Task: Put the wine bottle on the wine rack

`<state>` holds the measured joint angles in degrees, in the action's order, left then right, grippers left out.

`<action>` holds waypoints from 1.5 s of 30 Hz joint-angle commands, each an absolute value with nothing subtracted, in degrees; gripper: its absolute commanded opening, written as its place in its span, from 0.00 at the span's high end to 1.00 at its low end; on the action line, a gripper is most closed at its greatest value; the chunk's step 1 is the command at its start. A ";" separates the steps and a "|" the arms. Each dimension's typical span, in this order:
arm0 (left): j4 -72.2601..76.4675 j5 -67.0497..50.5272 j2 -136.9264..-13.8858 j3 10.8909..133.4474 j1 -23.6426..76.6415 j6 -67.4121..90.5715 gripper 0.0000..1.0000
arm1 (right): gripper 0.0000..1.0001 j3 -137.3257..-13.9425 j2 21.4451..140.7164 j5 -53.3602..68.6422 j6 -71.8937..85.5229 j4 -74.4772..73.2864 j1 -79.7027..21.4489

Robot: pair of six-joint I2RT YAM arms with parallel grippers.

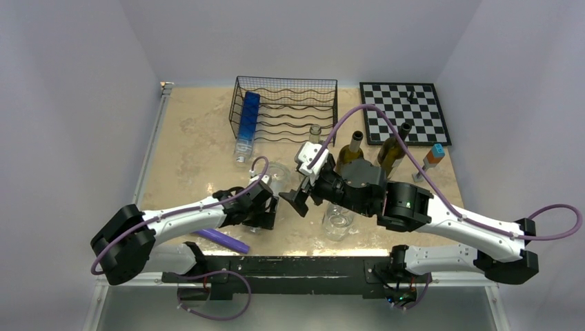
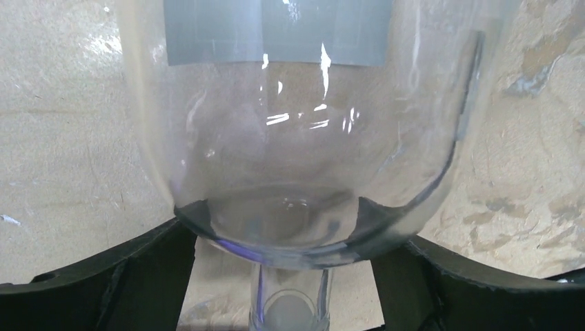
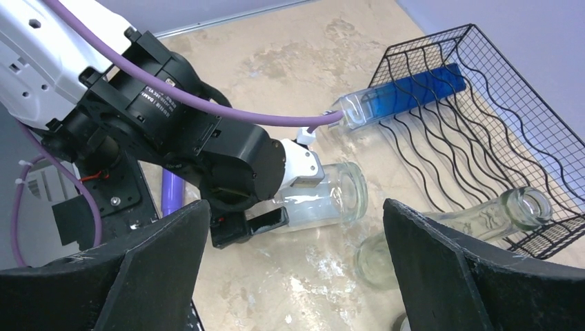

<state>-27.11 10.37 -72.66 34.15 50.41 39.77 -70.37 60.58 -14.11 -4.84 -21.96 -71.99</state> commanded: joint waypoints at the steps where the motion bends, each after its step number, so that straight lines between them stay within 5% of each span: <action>1: -22.16 12.22 -73.60 32.35 51.31 40.19 0.05 | 0.01 -70.52 58.58 -15.73 -3.61 -21.21 -71.93; 5: -21.89 12.84 -75.30 33.03 51.88 39.73 0.05 | 0.01 -70.07 58.00 -15.95 -3.60 -21.32 -71.94; 8: -21.15 13.29 -76.66 32.96 52.32 39.72 0.15 | 0.01 -70.13 58.08 -16.07 -3.61 -21.36 -71.89; 20: -19.91 16.00 -79.31 31.82 54.84 42.00 1.00 | 0.01 -69.96 58.23 -16.45 -3.43 -21.62 -71.90; 45: -30.02 27.91 -60.55 37.76 57.23 39.31 1.00 | 0.02 -71.32 58.25 -15.80 -2.52 -20.88 -71.94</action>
